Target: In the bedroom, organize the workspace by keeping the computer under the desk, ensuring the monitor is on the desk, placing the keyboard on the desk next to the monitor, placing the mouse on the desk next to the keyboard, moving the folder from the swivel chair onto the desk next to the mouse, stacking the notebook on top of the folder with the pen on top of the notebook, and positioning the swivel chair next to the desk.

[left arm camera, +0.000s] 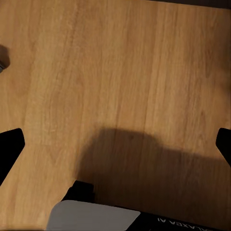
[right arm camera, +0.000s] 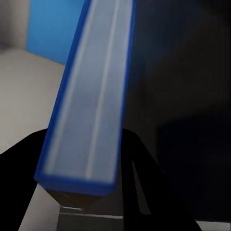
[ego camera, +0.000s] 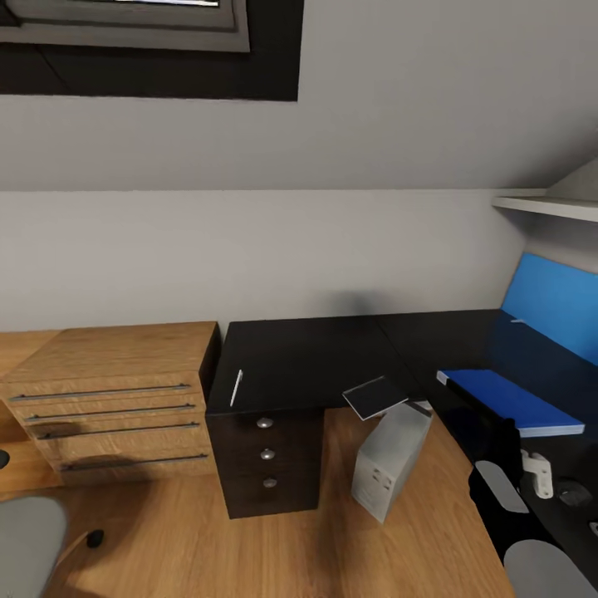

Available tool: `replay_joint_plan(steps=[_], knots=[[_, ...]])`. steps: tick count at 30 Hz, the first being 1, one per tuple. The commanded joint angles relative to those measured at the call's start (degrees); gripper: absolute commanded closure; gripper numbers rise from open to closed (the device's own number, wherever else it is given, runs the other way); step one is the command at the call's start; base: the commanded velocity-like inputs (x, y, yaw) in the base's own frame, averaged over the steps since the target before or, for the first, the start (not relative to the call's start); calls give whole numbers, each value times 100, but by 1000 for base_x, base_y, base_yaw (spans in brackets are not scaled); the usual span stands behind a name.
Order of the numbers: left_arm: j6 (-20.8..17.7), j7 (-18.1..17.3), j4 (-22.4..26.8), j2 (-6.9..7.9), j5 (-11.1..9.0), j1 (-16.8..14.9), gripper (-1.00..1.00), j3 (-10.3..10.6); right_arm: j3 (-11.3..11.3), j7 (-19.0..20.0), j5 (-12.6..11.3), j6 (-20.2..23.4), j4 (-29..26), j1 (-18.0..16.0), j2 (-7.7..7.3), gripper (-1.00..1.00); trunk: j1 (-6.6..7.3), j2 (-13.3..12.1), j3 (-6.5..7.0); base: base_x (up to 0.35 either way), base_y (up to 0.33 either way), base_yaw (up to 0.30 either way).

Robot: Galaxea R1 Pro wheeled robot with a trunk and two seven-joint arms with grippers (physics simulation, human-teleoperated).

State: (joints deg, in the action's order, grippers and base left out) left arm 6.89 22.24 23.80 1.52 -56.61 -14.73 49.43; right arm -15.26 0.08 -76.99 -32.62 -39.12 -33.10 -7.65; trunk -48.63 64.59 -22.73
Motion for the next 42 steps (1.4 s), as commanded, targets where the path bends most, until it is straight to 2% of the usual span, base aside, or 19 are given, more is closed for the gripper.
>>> replay_joint_plan(steps=[1,8,42], knots=[[30,35,11,6,-61,-6,-100,49,6,1,-31,-16,-2,-3,-6,100,1,4,-7,-54,-42,0],[31,35,11,6,-61,-9,-100,49,-11,-7,-43,-8,38,-3,-139,100,1,4,-7,-12,-9,0],[23,34,11,4,-61,-6,-100,49,-4,-8,-40,-4,38,-3,-210,100,1,4,-7,36,0,0]])
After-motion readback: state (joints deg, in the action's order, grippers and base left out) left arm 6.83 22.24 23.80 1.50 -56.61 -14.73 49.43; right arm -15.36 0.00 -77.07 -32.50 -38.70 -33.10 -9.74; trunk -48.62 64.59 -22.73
